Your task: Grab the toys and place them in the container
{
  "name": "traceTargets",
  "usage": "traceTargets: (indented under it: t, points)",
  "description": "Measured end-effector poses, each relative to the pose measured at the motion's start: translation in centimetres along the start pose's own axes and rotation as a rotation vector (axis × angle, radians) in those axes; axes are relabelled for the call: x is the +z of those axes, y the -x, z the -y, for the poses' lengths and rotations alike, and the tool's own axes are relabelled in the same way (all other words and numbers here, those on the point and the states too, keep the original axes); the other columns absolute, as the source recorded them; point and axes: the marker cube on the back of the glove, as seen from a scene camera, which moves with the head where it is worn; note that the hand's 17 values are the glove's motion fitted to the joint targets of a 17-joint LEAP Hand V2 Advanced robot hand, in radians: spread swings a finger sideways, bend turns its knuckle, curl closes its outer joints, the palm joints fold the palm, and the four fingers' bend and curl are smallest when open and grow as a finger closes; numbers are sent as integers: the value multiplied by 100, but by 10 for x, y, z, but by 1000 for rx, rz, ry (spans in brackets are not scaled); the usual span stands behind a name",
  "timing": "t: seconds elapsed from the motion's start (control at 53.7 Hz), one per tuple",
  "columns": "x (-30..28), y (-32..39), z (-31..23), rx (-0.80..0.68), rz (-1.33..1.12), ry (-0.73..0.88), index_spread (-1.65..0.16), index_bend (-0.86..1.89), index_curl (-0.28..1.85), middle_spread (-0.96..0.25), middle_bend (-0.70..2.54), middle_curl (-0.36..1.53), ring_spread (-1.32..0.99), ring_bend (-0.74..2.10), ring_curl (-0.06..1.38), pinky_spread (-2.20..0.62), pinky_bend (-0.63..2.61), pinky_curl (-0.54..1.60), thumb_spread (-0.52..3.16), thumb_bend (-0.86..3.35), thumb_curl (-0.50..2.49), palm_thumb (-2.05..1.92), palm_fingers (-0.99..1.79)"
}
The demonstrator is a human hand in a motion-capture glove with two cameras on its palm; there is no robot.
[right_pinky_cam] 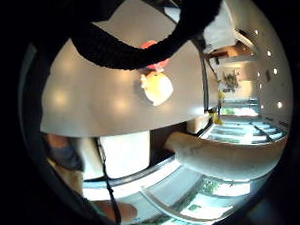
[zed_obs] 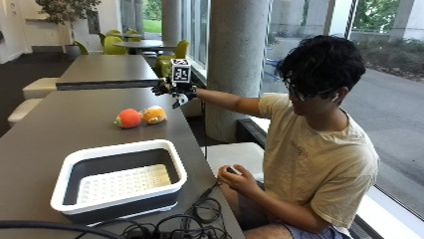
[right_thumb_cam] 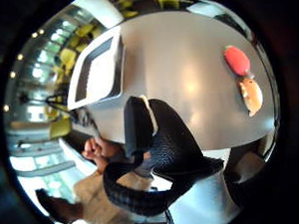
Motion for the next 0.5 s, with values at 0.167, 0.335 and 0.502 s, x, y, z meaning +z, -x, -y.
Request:
traceTargets:
  t: [0.167, 0.335, 0.502]
  points:
    - [0, -17, 15, 43, -78, 19, -26, 5, 17, -3, 18, 19, -2, 21, 16, 0, 85, 34, 126, -4, 8, -5, -16]
    - [20, -77, 34, 124, -87, 47, -26, 8, 16, -3, 19, 23, -3, 20, 19, 0, 87, 35, 125, -3, 12, -3, -15]
    - [43, -144, 53, 211, -146, 152, -25, 0, 12, 0, 14, 25, -2, 18, 20, 0, 94, 36, 121, -3, 16, -3, -28]
